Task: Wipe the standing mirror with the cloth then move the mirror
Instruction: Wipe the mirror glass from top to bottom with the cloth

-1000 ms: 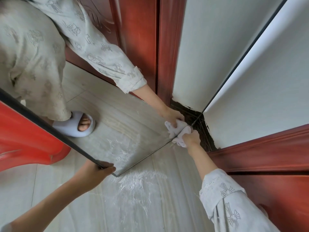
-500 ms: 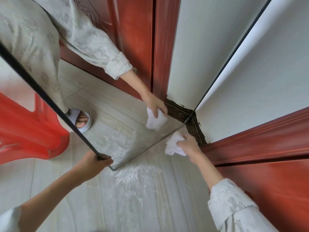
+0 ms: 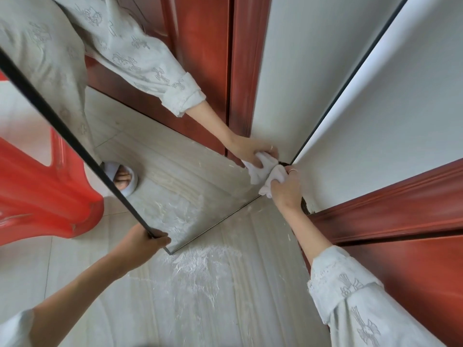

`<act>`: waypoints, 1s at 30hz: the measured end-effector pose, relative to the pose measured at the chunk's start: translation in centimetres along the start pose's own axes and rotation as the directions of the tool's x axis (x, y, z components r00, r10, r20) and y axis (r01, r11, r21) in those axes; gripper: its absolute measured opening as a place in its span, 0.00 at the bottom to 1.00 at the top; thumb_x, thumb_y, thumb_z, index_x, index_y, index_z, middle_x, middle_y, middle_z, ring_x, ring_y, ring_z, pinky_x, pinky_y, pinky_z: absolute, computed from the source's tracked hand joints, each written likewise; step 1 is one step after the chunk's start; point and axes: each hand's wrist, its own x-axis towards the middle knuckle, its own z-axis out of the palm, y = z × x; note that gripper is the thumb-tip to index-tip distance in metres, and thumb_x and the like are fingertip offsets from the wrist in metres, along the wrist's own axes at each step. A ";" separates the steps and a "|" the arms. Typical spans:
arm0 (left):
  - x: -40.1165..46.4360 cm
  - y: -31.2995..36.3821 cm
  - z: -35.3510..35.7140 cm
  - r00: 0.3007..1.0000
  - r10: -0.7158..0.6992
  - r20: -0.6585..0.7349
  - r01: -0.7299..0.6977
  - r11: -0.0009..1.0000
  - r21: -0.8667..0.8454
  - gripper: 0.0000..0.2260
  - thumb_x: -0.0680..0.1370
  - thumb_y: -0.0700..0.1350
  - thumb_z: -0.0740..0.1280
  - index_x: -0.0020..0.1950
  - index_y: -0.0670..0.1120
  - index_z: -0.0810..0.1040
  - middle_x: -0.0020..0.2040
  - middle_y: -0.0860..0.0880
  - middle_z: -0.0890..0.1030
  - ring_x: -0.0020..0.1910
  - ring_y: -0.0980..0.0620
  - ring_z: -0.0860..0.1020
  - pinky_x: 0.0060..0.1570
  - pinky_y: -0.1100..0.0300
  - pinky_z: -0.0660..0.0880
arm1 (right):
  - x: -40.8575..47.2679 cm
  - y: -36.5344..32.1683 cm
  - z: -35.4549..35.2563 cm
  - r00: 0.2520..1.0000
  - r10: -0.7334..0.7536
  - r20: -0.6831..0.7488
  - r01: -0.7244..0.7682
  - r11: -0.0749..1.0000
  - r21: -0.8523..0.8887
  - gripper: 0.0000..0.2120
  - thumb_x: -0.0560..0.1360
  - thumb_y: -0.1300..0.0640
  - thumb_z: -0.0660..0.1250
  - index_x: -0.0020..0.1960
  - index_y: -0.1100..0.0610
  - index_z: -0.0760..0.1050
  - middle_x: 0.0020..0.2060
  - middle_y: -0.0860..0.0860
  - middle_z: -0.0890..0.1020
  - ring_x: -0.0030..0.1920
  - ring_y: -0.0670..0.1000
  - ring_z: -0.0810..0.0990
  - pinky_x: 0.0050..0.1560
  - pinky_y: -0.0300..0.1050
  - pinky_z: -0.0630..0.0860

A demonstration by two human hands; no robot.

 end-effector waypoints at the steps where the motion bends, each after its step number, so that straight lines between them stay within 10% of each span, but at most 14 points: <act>1: 0.0 0.0 0.0 1.000 -0.001 -0.005 0.001 1.000 -0.007 0.06 0.73 0.38 0.67 0.39 0.45 0.72 0.41 0.46 0.70 0.42 0.52 0.67 0.34 0.64 0.61 | -1.1 0.0 0.3 0.999 -0.044 0.022 0.044 0.999 -0.007 0.16 0.69 0.67 0.60 0.56 0.61 0.69 0.53 0.62 0.76 0.54 0.61 0.76 0.56 0.54 0.73; 5: -0.1 0.0 0.1 1.000 0.002 -0.009 -0.002 1.000 -0.010 0.06 0.73 0.38 0.67 0.39 0.45 0.72 0.41 0.46 0.70 0.42 0.52 0.67 0.34 0.64 0.61 | -6.2 -0.2 1.6 0.957 -0.194 0.215 0.194 0.981 0.019 0.13 0.72 0.67 0.61 0.56 0.59 0.69 0.52 0.57 0.75 0.50 0.53 0.76 0.46 0.39 0.68; 10: -0.3 0.3 0.2 0.999 -0.025 -0.041 0.024 1.000 -0.017 0.02 0.73 0.38 0.68 0.41 0.40 0.79 0.42 0.45 0.75 0.42 0.49 0.71 0.36 0.64 0.65 | -8.4 0.1 1.6 0.814 -0.237 0.531 0.341 0.934 -0.104 0.20 0.73 0.63 0.62 0.64 0.57 0.69 0.57 0.55 0.77 0.57 0.54 0.76 0.57 0.45 0.73; 17: -0.5 0.6 0.2 0.997 -0.049 -0.058 0.048 0.999 -0.018 0.04 0.73 0.38 0.68 0.44 0.37 0.80 0.44 0.43 0.78 0.43 0.47 0.74 0.39 0.60 0.68 | -2.1 1.0 -2.5 0.987 0.083 0.139 -0.057 0.981 -0.183 0.17 0.72 0.66 0.61 0.61 0.64 0.69 0.56 0.63 0.78 0.58 0.61 0.76 0.56 0.48 0.71; 30: -0.3 0.2 0.1 0.999 -0.011 -0.035 0.012 0.999 0.031 0.05 0.74 0.39 0.67 0.38 0.44 0.76 0.39 0.46 0.73 0.41 0.52 0.69 0.34 0.64 0.63 | 4.0 1.6 1.4 0.950 0.291 -0.111 -0.290 0.957 0.022 0.18 0.73 0.68 0.61 0.62 0.67 0.66 0.59 0.65 0.75 0.61 0.62 0.74 0.60 0.50 0.70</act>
